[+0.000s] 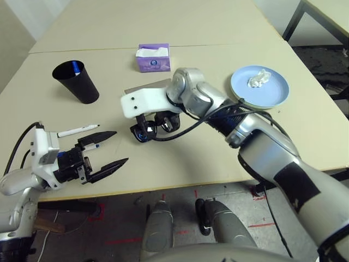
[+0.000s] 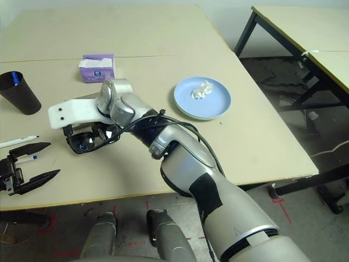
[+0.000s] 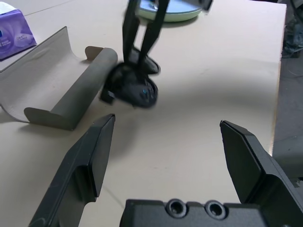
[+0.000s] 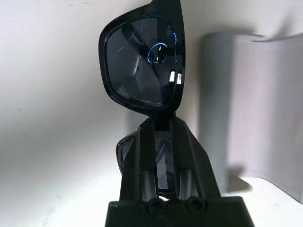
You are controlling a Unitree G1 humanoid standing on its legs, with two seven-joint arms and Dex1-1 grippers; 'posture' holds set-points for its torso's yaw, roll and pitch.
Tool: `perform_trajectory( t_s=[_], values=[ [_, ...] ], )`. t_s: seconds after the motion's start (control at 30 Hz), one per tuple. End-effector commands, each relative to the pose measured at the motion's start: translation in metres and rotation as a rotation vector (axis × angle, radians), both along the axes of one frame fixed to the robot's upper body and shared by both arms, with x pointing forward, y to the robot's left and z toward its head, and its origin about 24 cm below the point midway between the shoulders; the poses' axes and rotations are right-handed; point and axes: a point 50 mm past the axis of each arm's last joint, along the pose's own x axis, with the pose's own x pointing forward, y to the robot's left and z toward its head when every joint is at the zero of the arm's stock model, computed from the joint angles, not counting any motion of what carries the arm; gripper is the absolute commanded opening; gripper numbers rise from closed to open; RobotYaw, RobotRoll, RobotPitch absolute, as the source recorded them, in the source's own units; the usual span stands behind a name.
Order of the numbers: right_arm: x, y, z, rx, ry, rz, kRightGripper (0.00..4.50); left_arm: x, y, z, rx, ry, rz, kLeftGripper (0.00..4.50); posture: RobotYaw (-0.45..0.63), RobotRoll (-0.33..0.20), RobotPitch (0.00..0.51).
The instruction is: Organize and tidy the items on the table.
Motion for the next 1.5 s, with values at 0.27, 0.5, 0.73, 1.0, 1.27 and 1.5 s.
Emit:
perform_trajectory(
  t_s=[0.27,0.5,0.73,1.0,1.27,1.5],
  values=[
    [0.013,0.015,0.024,0.116,-0.127,0.0,0.16,-0.006,0.008,-0.008,-0.006,0.016,0.065,4.5,0.15,0.0,0.194],
    [0.019,0.022,0.013,0.172,-0.218,-0.01,0.16,-0.009,0.021,0.0,-0.09,-0.023,0.209,4.5,0.18,0.0,0.195],
    [0.021,0.027,0.005,0.204,-0.268,-0.022,0.16,-0.014,0.029,-0.002,-0.096,-0.03,0.324,4.5,0.21,0.0,0.202],
    [0.021,0.029,-0.002,0.228,-0.289,-0.042,0.16,-0.022,0.026,-0.007,-0.11,-0.026,0.362,4.5,0.23,0.0,0.207],
    [0.025,0.027,-0.008,0.246,-0.319,-0.075,0.16,-0.023,0.023,-0.006,-0.116,-0.029,0.364,4.5,0.24,0.0,0.213],
    [0.029,0.018,-0.023,0.205,-0.302,-0.109,0.16,-0.022,0.023,-0.002,-0.114,-0.038,0.37,4.5,0.24,0.0,0.216]
  ],
)
